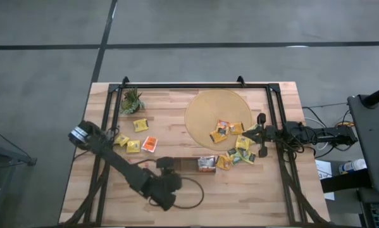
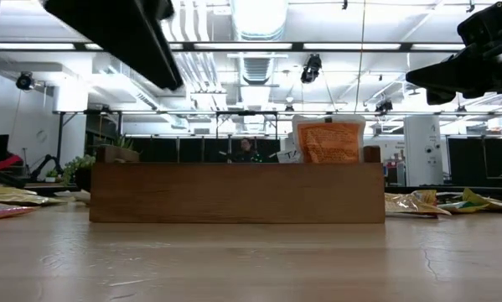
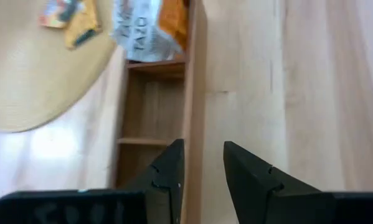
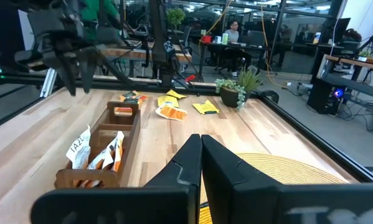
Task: Pick & Place Tea
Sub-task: Put the white tea bag into the right section of the wooden organizer
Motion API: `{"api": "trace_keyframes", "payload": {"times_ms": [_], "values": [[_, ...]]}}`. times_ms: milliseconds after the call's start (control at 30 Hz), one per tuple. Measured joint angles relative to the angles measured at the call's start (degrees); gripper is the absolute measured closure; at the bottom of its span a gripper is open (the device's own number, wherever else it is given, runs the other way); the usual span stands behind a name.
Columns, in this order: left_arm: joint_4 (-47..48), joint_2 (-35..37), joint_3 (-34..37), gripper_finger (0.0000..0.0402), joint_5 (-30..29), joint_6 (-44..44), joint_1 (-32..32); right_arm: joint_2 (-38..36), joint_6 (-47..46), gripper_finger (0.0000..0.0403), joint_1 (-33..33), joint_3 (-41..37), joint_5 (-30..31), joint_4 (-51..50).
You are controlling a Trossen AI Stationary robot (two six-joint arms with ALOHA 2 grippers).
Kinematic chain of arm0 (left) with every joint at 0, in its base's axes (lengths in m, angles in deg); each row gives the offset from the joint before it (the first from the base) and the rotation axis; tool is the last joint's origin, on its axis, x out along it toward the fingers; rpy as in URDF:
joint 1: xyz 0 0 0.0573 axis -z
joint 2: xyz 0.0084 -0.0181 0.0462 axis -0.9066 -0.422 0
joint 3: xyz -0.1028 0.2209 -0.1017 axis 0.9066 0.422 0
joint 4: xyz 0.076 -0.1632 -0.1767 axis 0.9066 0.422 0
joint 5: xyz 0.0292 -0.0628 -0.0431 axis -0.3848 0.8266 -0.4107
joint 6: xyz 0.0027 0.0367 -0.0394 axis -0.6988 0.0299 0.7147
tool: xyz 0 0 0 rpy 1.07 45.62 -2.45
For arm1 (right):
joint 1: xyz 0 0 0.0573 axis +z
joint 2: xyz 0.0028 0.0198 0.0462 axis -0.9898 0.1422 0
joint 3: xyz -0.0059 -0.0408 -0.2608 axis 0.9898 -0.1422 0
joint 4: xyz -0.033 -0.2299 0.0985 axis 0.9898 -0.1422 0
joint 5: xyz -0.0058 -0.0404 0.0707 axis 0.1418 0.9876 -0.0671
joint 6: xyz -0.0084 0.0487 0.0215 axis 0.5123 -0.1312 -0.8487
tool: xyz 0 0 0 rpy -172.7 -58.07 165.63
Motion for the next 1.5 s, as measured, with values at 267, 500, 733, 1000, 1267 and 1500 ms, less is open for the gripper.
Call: {"api": "trace_keyframes", "payload": {"times_ms": [267,500,733,1000,1267,1500], "values": [[17.52,0.0,0.1,0.0296,-10.27,9.48,5.01,-0.01,0.0,0.0394,0.0,0.0,0.0,0.0],[26.46,0.0,4.2,0.0296,-10.72,22.58,5.69,-0.03,0.0,0.0394,0.0,0.0,0.0,0.0],[26.18,1.6,12.96,0.0296,-10.71,26.24,5.56,-0.01,0.0,0.0394,-0.02,0.0,0.01,0.02],[16.22,10.1,25.06,0.0296,-10.26,30.4,5.56,-0.01,0.0,0.0394,-0.01,0.0,0.01,0.0],[3.3,18.32,37.75,0.0296,-10.52,28.77,5.41,-0.01,0.0,0.0394,-0.01,0.0,0.01,0.0],[-4.41,20.32,44.81,0.0296,-10.69,27.92,5.05,-0.01,0.0,0.0394,-0.02,0.0,0.02,0.0]]}}
